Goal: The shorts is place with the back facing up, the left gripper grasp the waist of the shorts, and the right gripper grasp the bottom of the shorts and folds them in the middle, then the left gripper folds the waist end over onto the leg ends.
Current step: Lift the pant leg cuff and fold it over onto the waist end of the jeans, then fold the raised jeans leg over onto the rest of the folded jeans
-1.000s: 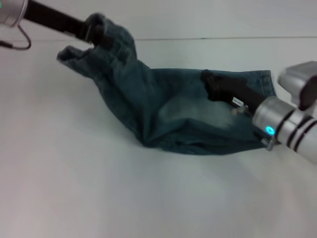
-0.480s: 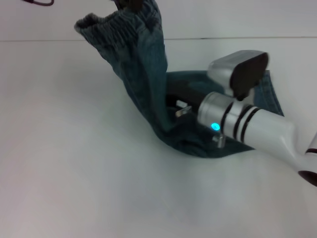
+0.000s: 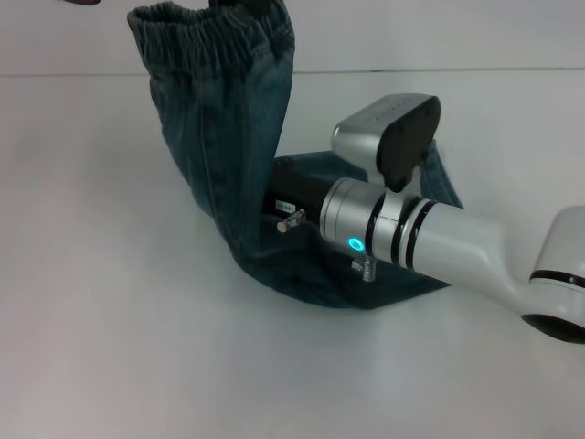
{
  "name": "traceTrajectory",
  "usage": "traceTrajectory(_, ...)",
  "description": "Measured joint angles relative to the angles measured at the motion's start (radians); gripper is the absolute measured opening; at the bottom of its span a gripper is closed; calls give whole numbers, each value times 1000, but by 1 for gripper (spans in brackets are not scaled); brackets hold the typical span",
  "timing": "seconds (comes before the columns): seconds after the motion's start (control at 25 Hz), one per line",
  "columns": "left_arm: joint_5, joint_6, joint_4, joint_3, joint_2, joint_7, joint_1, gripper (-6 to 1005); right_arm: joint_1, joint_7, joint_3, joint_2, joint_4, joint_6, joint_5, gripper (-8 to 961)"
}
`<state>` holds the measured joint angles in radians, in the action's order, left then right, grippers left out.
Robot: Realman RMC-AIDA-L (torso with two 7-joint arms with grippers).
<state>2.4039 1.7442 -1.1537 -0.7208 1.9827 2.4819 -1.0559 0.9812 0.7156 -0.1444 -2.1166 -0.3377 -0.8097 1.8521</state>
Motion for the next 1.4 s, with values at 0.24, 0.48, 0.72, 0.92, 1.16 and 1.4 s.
traceTrajectory(0.24,-6,-11,5,-1,7,-7,22,113,-41,-8,62,4,30,49,94,20)
traceTrajectory(0.48,-49,-41,17,-7,27,-26,51,135,-140,-13,81,10,132,-7,90,20)
traceTrajectory(0.72,-88,-63,81,-10,68,-80,58,158,-257,-14,265,19,286,-125,74,19)
traceTrajectory(0.92,-138,-115,182,-12,114,-163,52,176,-316,-14,387,26,341,-244,-38,19)
traceTrajectory(1.16,-178,-231,376,-46,166,-293,22,198,-365,-5,407,27,342,-359,-244,19)
traceTrajectory(1.4,-213,-425,484,-162,186,-301,25,220,-377,-4,400,26,338,-383,-261,19)
